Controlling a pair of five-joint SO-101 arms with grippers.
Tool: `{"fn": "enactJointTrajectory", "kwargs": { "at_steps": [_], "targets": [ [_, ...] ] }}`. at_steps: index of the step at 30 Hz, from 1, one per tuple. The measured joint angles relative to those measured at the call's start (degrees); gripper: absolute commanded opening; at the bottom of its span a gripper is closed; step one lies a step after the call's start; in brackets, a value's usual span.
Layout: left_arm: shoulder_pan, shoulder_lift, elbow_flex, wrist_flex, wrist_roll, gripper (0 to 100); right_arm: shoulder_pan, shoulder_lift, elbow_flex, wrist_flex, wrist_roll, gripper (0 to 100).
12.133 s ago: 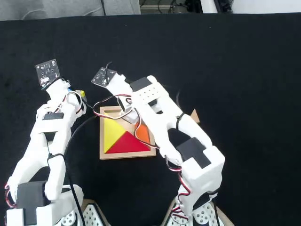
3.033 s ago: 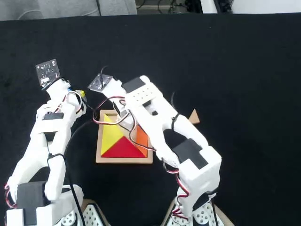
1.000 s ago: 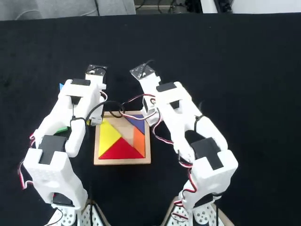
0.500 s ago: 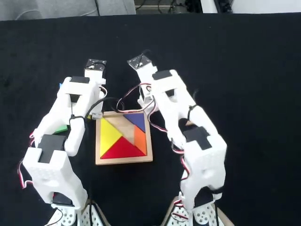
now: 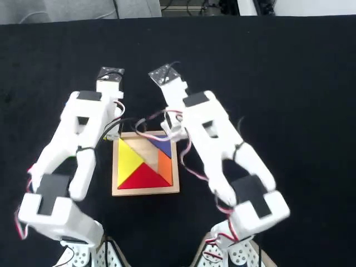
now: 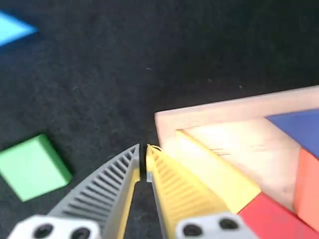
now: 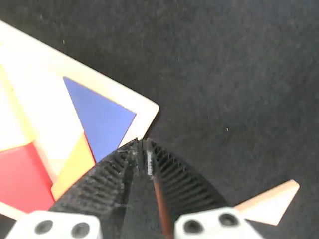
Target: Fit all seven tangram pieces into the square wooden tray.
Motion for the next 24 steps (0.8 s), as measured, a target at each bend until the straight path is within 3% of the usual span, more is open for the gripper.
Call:
{"fn": "enactJointTrajectory", "kwargs": {
  "at_steps": [11, 17, 24],
  "targets": [
    [-8.8, -27.9, 24.9, -19.2, 4.3, 3, 0.1, -9.5, 7.3, -2.5, 0.0, 1.1],
    [-12.7, -36.1, 28.7, -19.9, 4.3, 3, 0.1, -9.6, 10.0, -5.6, 0.0, 1.1],
    [-19.0, -37.9, 28.7, -13.4, 2.4, 3, 0.1, -9.6, 12.0, -8.9, 0.0, 1.1]
  ]
}}
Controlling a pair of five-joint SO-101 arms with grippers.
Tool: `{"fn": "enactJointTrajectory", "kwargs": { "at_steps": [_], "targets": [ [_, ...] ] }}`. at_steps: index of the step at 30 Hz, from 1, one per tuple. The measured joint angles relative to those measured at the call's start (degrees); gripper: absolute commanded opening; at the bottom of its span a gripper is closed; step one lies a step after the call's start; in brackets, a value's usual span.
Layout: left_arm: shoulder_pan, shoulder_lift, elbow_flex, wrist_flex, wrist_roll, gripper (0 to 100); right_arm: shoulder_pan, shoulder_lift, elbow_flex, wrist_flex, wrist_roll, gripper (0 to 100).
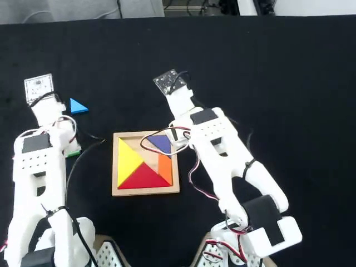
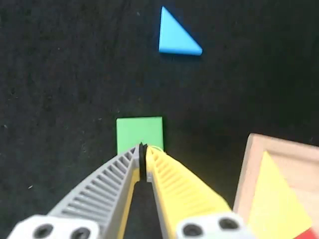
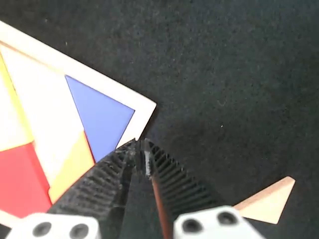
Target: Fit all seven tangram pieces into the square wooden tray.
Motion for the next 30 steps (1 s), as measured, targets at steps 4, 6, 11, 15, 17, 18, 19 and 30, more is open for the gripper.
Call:
{"fn": "enactJointTrajectory", "kwargs": {
  "at_steps": [4, 6, 11, 15, 17, 18, 19, 30],
  "targets": [
    [-0.4, 0.0, 0.6, 1.0, -1.9, 3, 0.0, 0.0, 0.0, -0.1, -0.1, 1.1],
    [-1.7, 0.0, 3.3, -1.2, -0.1, 3, 0.0, 0.0, 0.0, -0.1, -0.1, 1.1],
    [-4.4, -1.2, 12.1, -10.5, 4.1, 3, 0.0, 0.0, 0.0, -0.1, -0.1, 1.1],
    [-4.0, -4.0, 14.1, -12.1, 4.2, 3, 0.0, 0.0, 0.0, -0.8, -0.1, 1.1],
    [-3.1, -4.8, 14.6, -12.2, 4.2, 4, 0.0, 0.0, 0.0, -0.9, -0.1, 1.1],
    [-2.7, -5.1, 14.6, -12.2, 4.2, 6, 0.0, 0.0, 0.0, -1.0, -0.1, 1.1],
    [-2.5, -5.3, 14.6, -11.6, 4.2, 9, 0.0, 0.0, 0.0, -1.0, -0.1, 1.1],
    [-2.5, -5.4, 5.6, 6.2, -2.9, 19, 0.0, 0.0, 0.0, -1.0, 0.7, 1.1]
  ]
}}
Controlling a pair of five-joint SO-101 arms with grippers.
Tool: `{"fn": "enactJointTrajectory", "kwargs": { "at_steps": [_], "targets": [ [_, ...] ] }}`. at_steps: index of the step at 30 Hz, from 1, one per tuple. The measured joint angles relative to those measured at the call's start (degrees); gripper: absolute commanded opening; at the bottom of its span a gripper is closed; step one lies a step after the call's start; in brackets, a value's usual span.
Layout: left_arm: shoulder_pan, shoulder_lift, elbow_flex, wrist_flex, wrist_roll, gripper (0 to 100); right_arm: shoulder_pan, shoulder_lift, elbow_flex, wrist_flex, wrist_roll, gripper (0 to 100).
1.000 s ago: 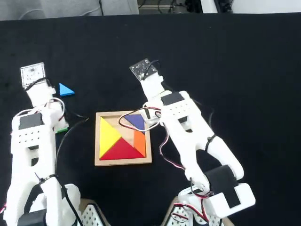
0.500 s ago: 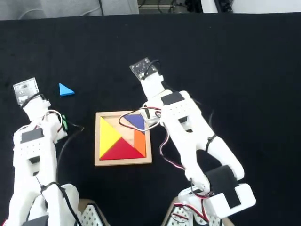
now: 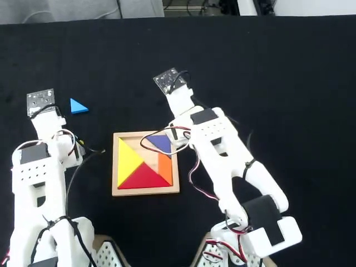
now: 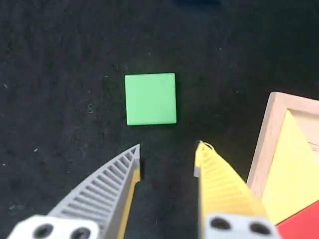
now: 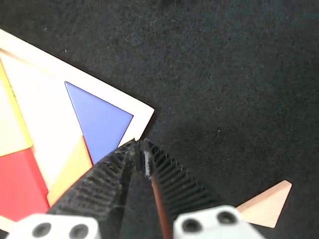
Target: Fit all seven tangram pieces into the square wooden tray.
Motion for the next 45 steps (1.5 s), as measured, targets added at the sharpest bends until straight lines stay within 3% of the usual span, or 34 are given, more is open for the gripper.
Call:
{"fn": "enactJointTrajectory", "kwargs": {
  "at_steps": [10, 16, 20, 28, 32, 38, 45],
  "targets": [
    [-0.8, 0.9, -3.5, 0.7, 0.1, 25, 0.0, 0.0, 0.0, 0.0, 0.6, 1.1],
    [-1.9, 12.7, -11.0, 2.3, 0.4, 22, 0.0, 0.0, 0.0, 0.0, 0.6, 1.1],
    [0.4, 17.4, -13.3, 5.8, 2.9, 22, 4.7, -0.3, 0.0, 0.0, -0.6, 1.1],
    [1.9, 8.7, -0.3, -7.6, 6.6, 22, 13.5, -10.4, 0.0, 3.7, -3.1, 1.1],
    [1.9, 4.5, 7.4, -15.7, 6.7, 22, 15.8, -13.4, 0.0, 9.7, 3.2, 1.1],
    [6.1, 4.0, 10.0, -17.7, 6.7, 22, 25.8, -8.9, 0.0, 14.2, 9.3, 1.1],
    [9.2, 3.5, 11.5, -18.1, 6.9, 22, 26.0, 0.0, 0.0, 18.6, 14.7, 1.1]
  ]
}}
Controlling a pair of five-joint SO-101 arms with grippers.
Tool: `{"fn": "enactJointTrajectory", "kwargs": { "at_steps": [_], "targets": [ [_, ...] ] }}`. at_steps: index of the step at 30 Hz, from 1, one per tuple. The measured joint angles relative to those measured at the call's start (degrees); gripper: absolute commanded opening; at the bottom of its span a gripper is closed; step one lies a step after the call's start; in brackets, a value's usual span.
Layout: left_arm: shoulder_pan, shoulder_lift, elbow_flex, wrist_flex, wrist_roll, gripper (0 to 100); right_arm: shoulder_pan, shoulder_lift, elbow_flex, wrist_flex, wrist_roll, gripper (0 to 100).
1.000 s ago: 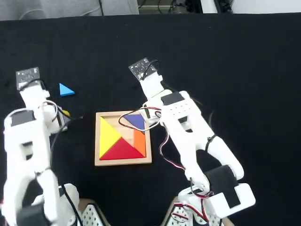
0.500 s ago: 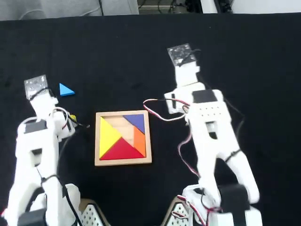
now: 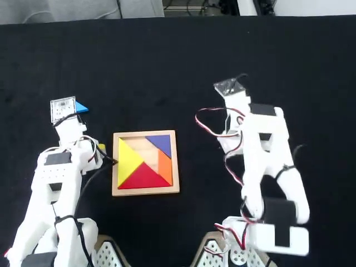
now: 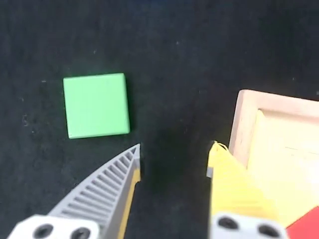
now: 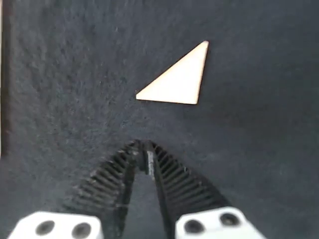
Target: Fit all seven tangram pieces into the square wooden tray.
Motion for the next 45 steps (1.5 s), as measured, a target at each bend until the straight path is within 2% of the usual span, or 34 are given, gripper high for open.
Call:
{"fn": "enactJointTrajectory", "kwargs": {
  "at_steps": [6, 19, 30, 37, 45],
  "targets": [
    [0.1, -0.3, 2.6, -4.0, 2.3, 22, -2.8, 5.8, -1.2, -1.8, 0.1, 1.1],
    [0.1, -0.3, 2.5, -4.2, 2.3, 22, -5.5, 19.4, -16.2, -6.4, -4.4, 1.1],
    [0.1, -0.3, 2.5, -4.2, 2.3, 22, -5.7, 20.1, -26.3, -4.7, -4.5, 1.1],
    [0.1, -0.3, 2.5, -4.2, 2.3, 22, -4.9, 20.1, -29.3, -0.8, 5.7, 1.1],
    [0.1, -0.3, 2.5, -4.2, 2.3, 22, 2.5, 28.0, -29.6, -2.2, 8.1, 1.1]
  ]
}}
